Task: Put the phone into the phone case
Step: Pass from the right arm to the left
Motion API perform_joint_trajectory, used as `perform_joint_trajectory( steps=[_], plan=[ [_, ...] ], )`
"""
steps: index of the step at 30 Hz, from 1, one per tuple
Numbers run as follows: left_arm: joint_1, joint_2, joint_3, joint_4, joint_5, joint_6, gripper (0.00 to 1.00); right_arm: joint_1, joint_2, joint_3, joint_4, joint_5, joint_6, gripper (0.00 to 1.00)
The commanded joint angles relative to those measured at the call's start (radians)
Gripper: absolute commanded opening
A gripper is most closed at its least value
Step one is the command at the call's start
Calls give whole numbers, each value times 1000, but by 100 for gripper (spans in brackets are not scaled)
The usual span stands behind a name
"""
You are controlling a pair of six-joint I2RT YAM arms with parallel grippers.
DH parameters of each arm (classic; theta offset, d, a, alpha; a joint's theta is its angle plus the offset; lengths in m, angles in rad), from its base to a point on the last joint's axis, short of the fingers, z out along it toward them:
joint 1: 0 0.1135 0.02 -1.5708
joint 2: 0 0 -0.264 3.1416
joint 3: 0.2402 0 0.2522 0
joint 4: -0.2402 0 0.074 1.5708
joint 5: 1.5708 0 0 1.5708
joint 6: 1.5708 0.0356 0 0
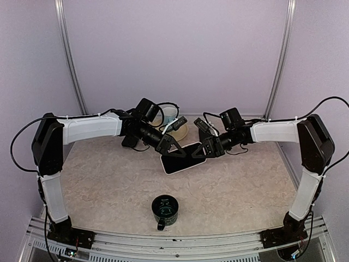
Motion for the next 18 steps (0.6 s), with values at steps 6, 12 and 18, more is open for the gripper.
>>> perform_joint_trajectory(
  steps=[6, 12, 18],
  plan=[
    [13, -52, -73, 228, -14, -135, 0, -7, -47, 27, 76, 46, 113, 45],
    [43, -118, -166, 433, -26, -291, 0, -60, -80, -39, 258, 41, 297, 59],
    [74, -172, -270, 661, -55, -458, 0, -71, -96, -64, 308, 51, 340, 59]
  ],
)
